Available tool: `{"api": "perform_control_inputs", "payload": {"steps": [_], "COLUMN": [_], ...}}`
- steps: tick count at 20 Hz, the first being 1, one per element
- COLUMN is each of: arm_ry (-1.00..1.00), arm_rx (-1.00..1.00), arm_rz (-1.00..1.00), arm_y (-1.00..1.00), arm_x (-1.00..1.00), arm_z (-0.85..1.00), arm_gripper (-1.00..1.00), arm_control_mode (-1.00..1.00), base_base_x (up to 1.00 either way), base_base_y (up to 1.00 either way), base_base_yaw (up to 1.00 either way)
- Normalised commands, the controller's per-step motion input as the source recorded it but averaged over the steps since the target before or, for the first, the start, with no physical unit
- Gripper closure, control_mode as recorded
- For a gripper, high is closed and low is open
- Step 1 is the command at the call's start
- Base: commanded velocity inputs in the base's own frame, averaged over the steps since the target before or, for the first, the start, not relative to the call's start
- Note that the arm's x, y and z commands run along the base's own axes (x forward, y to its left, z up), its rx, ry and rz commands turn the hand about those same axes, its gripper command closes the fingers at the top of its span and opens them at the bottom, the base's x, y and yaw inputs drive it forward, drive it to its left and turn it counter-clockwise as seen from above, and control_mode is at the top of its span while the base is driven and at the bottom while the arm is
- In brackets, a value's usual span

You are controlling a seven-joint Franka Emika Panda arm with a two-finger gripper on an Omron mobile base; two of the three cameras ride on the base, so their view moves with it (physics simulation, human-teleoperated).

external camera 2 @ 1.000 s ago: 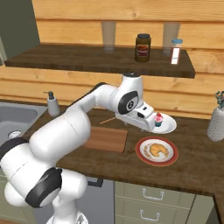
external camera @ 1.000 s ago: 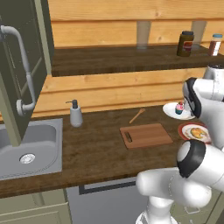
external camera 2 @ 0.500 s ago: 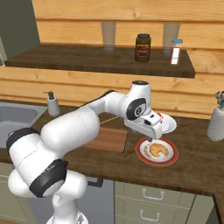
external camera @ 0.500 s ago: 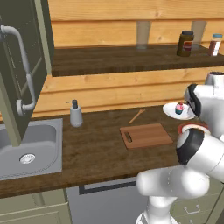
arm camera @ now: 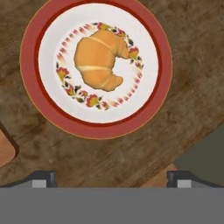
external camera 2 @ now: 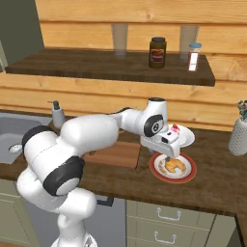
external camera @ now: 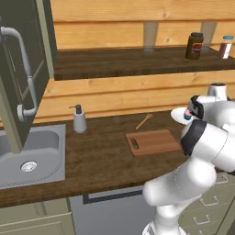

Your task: From the different types of pastries on the counter, select a croissant and place it on the cutting board. Then retrieve a jar of jam from the cabinet and place it alongside the croissant on the cutting board.

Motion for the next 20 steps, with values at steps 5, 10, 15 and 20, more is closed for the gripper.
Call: {"api": "perform_control_inputs", "payload": {"steps": [5,10,15,20], "arm_ry": [0.05,0.01,0.00,0.00], "arm_rx": [0.00,0.00,0.00,0.00], "arm_rz": [0.00,0.00,0.00,-0.02], "arm_y": [-0.29,-0.39,-0.20,0.00], "arm_x": [0.29,0.26,0.22,0.21], "arm_z": [-0.40,-0.31,-0.24,-0.15], "arm_gripper": [-1.00,-1.00,-1.00,-1.00], "arm_control_mode": [-1.00,-1.00,-1.00,-1.00], "base_base_x": [0.00,0.00,0.00,0.00], "base_base_y": [0.00,0.00,0.00,0.00], "base_base_yaw": [0.00,0.00,0.00,0.00]}}
